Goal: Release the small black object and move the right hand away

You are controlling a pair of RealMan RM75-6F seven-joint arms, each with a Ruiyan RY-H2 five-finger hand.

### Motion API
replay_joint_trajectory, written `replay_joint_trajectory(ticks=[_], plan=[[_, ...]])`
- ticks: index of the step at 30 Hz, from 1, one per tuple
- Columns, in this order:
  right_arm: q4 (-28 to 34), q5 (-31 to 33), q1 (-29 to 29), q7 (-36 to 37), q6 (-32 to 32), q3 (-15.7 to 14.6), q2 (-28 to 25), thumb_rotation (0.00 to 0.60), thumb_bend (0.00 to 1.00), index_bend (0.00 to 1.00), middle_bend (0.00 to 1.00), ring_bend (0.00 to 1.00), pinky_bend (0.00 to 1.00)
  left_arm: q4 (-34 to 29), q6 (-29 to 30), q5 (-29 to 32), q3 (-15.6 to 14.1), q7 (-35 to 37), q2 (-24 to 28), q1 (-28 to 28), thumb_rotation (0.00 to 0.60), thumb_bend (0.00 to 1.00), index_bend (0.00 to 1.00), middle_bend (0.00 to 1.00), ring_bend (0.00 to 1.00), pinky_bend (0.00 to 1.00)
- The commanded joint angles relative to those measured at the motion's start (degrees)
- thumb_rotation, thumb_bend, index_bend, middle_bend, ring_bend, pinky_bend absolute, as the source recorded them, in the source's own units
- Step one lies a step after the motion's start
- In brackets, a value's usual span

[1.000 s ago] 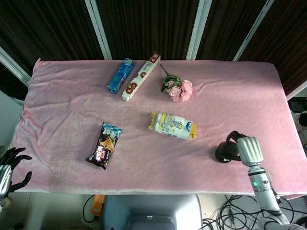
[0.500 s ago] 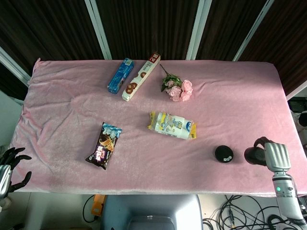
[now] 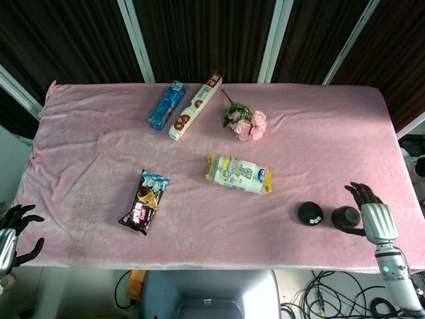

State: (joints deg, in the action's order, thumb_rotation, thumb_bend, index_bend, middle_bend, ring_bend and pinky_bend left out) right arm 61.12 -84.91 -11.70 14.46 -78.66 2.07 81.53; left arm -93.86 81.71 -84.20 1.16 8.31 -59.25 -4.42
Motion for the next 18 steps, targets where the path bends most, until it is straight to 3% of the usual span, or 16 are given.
replay_joint_trajectory(ticks=[1, 5, 8, 13, 18], plan=[[7.15, -5.91, 3.86, -0.64, -11.63, -1.12, -3.67, 0.600, 0.12, 0.20, 0.16, 0.08, 0.34, -0.07, 0.13, -0.08, -0.03, -0.09, -0.01, 0.06, 0.600, 0.36, 0.37, 0.16, 0.07, 0.25], [10.96, -8.76, 7.71, -6.53, -20.48, -1.37, -4.85, 0.600, 0.12, 0.27, 0.16, 0.08, 0.32, -0.12, 0.47, -0.30, -0.03, -0.23, -0.05, 0.16, 0.600, 0.36, 0.37, 0.16, 0.07, 0.25], [13.44, -8.85, 9.84, -8.98, -22.50, -2.03, -5.37, 0.600, 0.12, 0.28, 0.16, 0.08, 0.27, -0.17, 0.59, -0.48, -0.08, -0.36, -0.09, 0.18, 0.600, 0.36, 0.37, 0.16, 0.07, 0.25], [17.94, -7.14, 12.00, -8.98, -19.86, -4.21, -7.88, 0.600, 0.12, 0.18, 0.16, 0.08, 0.25, -0.27, 0.71, -0.59, -0.11, -0.52, -0.12, 0.22, 0.600, 0.36, 0.37, 0.16, 0.07, 0.25], [19.41, -6.23, 12.40, -9.11, -18.62, -3.78, -8.79, 0.600, 0.12, 0.14, 0.16, 0.08, 0.25, -0.32, 0.70, -0.47, -0.09, -0.71, -0.16, 0.23, 0.600, 0.36, 0.37, 0.16, 0.07, 0.25]])
